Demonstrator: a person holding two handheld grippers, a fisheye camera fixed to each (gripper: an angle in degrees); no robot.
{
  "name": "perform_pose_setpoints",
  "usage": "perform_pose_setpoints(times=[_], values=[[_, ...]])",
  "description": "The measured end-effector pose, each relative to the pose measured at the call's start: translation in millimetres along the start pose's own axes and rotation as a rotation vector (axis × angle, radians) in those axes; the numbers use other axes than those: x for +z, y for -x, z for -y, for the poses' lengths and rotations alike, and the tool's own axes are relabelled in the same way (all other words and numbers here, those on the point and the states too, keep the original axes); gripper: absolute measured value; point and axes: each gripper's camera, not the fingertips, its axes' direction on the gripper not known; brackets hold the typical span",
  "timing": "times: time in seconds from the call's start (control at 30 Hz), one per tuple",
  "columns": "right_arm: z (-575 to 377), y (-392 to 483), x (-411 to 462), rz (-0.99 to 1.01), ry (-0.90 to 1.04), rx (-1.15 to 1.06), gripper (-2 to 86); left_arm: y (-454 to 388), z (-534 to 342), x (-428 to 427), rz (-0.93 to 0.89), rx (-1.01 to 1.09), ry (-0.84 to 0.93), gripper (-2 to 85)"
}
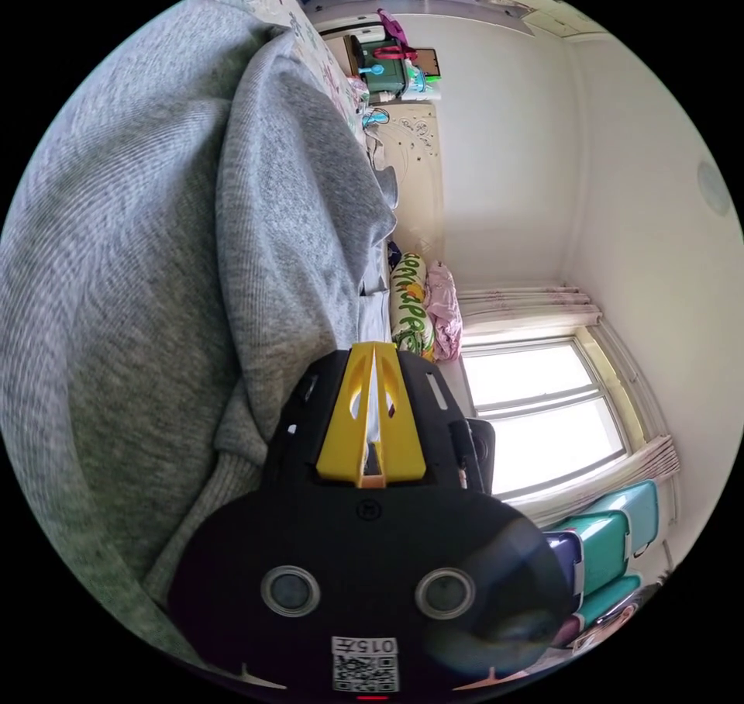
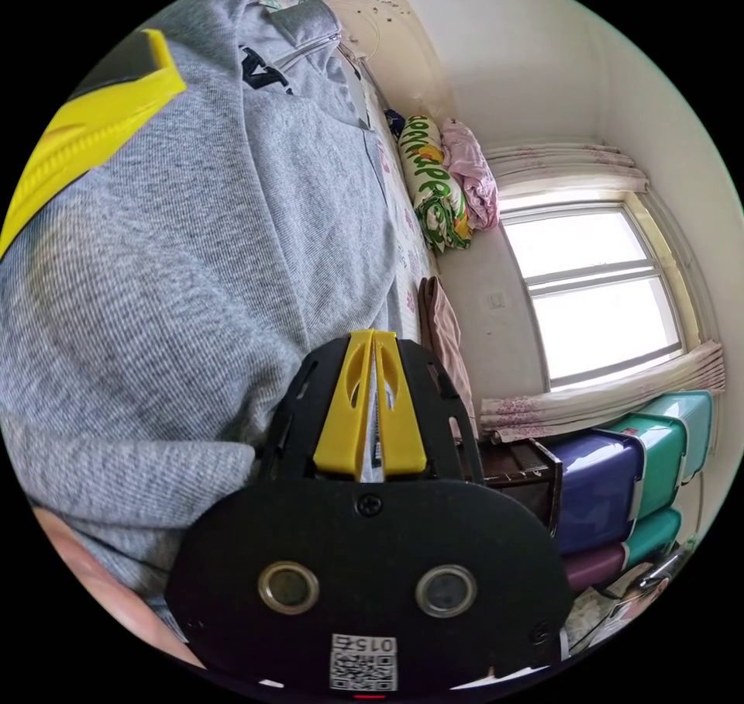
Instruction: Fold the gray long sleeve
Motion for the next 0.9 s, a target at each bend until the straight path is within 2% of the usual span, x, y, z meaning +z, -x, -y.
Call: perform_pose_setpoints(times=[0.9], values=[[3.4,-37.1,39.9,-0.003,0.013,-0.004,-0.6,-1.4,-1.9,37.4,-0.052,-0.010,-0.010,-1.0]])
